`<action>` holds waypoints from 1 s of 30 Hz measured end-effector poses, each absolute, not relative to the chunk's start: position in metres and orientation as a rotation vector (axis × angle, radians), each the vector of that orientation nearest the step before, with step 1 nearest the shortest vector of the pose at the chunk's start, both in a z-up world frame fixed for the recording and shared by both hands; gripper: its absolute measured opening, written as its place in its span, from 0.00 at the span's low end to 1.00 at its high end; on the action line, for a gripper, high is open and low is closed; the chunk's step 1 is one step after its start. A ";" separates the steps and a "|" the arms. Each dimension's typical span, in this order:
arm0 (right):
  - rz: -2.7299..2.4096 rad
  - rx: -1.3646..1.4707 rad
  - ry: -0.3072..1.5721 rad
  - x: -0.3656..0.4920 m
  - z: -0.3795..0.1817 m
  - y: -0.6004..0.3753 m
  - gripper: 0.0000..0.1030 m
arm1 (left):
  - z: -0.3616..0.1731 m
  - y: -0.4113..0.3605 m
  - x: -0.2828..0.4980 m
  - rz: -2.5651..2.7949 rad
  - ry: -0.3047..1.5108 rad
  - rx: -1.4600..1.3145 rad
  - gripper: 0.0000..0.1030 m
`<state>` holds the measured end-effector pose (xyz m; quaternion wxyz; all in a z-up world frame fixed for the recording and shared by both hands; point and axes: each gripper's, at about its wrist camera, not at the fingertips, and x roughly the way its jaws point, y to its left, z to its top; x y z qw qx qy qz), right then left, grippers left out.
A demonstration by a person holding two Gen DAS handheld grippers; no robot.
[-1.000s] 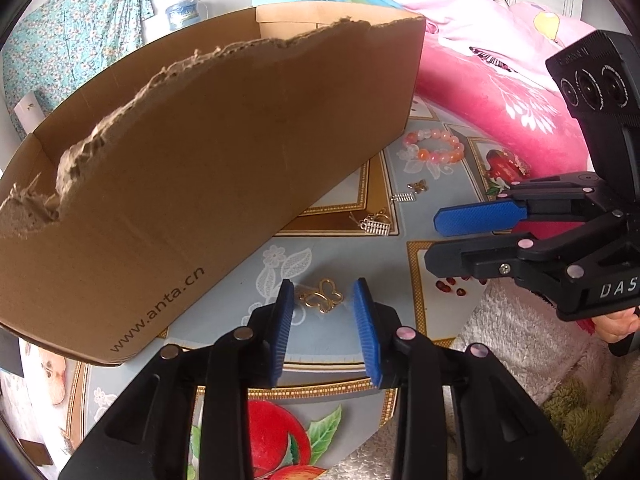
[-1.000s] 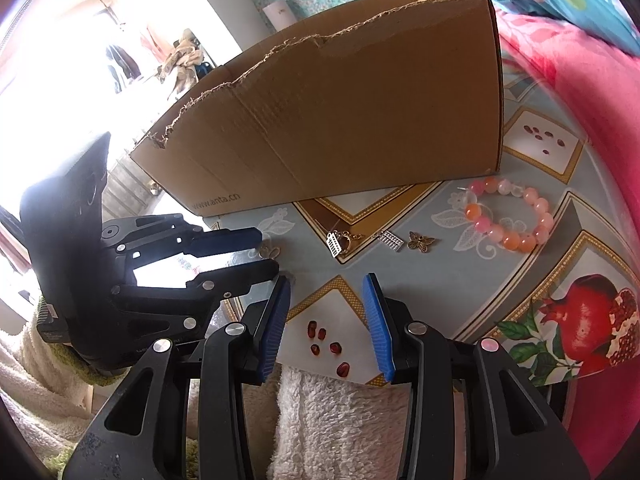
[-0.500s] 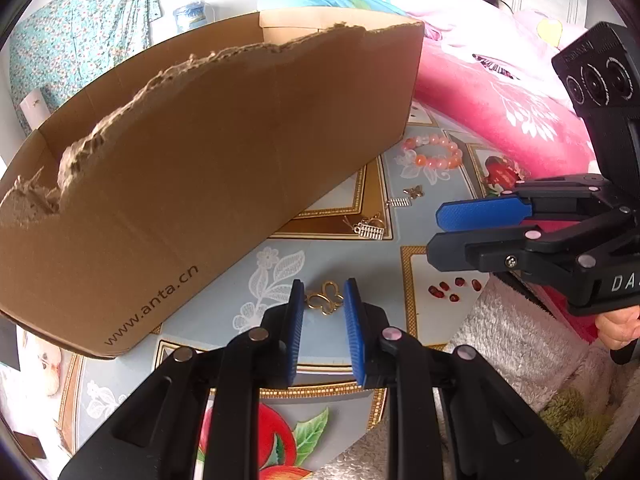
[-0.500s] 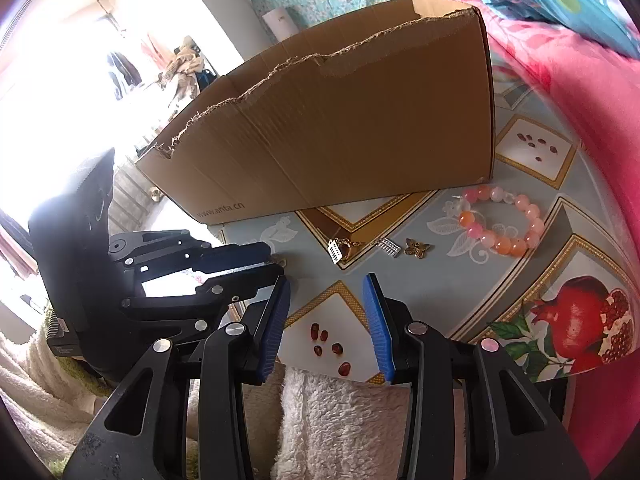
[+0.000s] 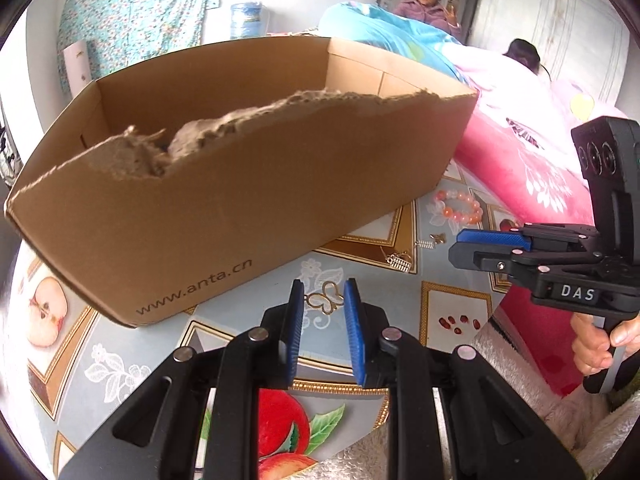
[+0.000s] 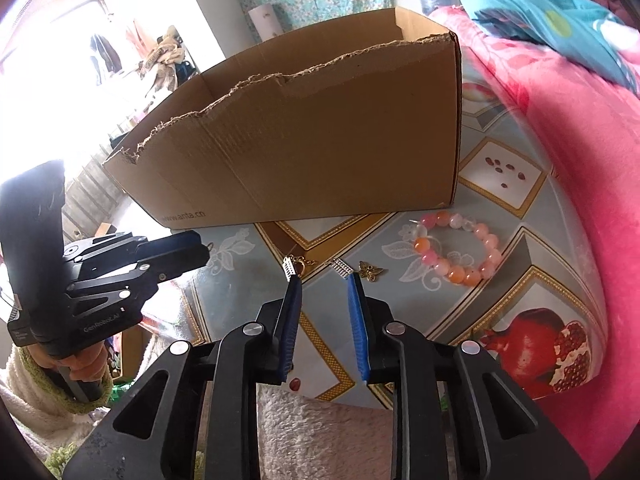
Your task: Organize jewelry
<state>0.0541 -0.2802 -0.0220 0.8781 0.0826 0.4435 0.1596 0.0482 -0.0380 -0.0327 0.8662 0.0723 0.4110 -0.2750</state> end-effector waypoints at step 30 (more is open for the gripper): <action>0.287 -0.121 1.016 0.083 -0.028 -0.240 0.05 | -0.043 -0.024 0.054 -0.572 0.875 0.096 0.19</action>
